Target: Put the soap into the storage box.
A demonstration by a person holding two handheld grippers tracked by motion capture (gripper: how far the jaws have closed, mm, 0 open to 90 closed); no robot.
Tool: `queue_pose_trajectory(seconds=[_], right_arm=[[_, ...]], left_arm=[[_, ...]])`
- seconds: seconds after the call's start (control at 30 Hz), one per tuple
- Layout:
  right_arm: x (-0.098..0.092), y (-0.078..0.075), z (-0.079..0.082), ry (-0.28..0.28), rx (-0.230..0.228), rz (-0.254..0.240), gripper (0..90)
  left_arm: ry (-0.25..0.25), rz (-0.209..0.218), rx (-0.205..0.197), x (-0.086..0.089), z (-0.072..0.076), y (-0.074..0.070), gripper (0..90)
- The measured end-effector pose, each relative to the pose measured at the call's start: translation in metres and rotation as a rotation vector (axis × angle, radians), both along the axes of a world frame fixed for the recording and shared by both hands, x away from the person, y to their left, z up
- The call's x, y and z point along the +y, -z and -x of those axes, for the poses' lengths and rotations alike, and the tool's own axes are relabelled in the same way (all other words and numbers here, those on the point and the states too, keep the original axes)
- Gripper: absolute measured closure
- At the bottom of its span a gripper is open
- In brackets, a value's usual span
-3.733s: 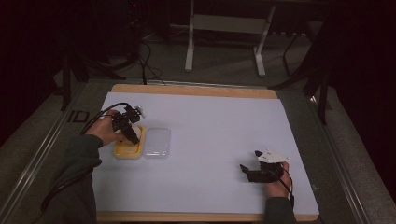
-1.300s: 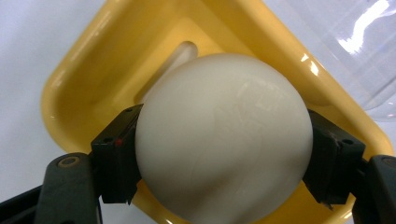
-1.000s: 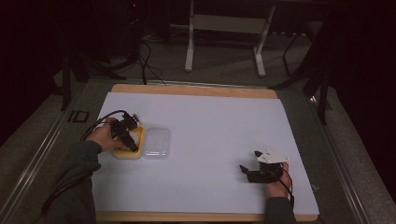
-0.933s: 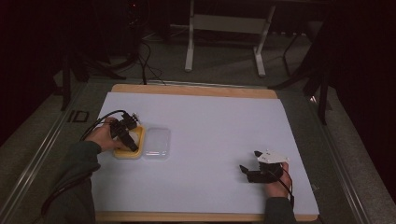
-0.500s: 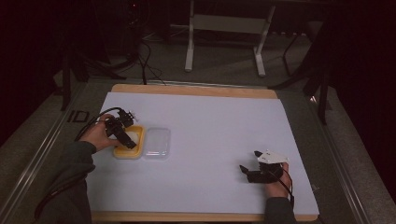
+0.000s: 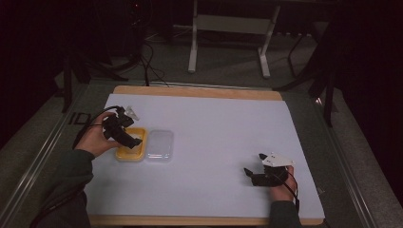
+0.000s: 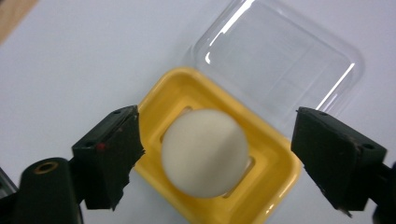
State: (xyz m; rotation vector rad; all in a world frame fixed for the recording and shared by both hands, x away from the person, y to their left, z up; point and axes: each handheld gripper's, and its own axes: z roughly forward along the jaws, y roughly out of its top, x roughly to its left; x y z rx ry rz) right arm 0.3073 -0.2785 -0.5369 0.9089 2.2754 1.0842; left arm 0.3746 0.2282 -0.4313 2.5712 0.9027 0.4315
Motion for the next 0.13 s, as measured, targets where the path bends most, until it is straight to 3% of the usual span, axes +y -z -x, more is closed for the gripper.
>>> queue_pose_trajectory(seconds=[0.1, 0.13], right_arm=[[-0.0001, 0.0, -0.0001, 0.0, 0.001, -0.001, 15.6], [-0.0001, 0.0, -0.0001, 0.0, 0.001, -0.001, 15.6]], left_arm=[[0.028, 0.028, -0.058, -0.0116, 0.016, -0.0026, 19.9], [0.028, 0.028, -0.058, -0.0116, 0.016, -0.0026, 20.0]])
